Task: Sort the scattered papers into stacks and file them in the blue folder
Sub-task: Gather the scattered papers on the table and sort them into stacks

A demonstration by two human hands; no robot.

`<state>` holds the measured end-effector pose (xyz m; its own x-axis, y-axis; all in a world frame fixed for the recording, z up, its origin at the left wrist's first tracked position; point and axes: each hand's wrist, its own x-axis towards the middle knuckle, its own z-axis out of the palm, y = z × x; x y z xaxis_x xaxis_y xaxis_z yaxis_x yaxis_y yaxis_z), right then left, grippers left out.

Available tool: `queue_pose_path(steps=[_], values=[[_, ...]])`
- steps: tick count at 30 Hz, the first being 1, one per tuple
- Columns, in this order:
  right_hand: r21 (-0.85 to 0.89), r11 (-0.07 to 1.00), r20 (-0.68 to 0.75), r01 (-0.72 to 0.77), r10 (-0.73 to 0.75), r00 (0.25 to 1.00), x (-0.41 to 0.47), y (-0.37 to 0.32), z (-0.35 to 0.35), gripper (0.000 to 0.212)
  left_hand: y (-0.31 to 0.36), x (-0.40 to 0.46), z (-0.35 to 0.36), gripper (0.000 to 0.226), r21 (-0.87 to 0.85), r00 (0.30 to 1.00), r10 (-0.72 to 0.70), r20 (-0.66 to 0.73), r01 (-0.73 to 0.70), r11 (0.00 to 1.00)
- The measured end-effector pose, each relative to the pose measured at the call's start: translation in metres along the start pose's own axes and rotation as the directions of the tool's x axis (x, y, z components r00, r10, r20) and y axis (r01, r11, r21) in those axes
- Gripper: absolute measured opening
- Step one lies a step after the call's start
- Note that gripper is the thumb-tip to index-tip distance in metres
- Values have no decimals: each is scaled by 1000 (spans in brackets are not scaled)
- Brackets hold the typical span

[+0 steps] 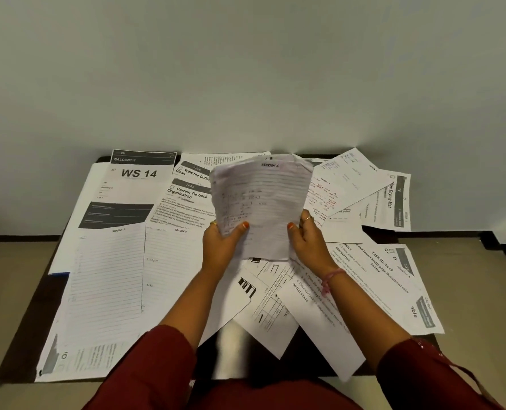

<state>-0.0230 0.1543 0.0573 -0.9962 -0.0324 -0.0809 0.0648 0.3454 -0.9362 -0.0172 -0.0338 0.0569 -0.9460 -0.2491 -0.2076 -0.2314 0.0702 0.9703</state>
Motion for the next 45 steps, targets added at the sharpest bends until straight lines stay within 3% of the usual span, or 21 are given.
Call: queue_pose_path(steps=[5,9,15,25,31,37,40,43,45], values=[[168,986,0,-9,9,1000,20,-35,10,27,31,22,-30,18,-38,995,-29,99,33,999],[420,893,45,-164,160,986,36,-54,34,27,43,43,-69,25,-92,961,-143,238,169,981],[529,791,92,-309,308,947,44,-63,89,23,25,54,-127,31,-179,886,-353,301,416,892],[480,796,149,-369,341,928,52,-62,183,25,-21,47,-198,24,-77,934,-316,168,332,940],[603,737,204,-304,226,952,86,-85,197,37,-28,48,-239,13,-20,899,-364,245,380,925],[774,523,290,-358,210,934,118,-97,210,44,-32,54,-260,21,-30,868,-362,339,394,918],[715,570,330,-404,234,915,125,-99,216,37,-32,58,-263,18,-23,870,-358,339,388,921],[692,567,339,-447,291,895,131,-96,223,54,-33,62,-269,18,-9,870,-365,332,390,921],[695,571,334,-437,281,900,134,-92,227,45,-34,65,-273,21,-13,866,-378,329,404,915]])
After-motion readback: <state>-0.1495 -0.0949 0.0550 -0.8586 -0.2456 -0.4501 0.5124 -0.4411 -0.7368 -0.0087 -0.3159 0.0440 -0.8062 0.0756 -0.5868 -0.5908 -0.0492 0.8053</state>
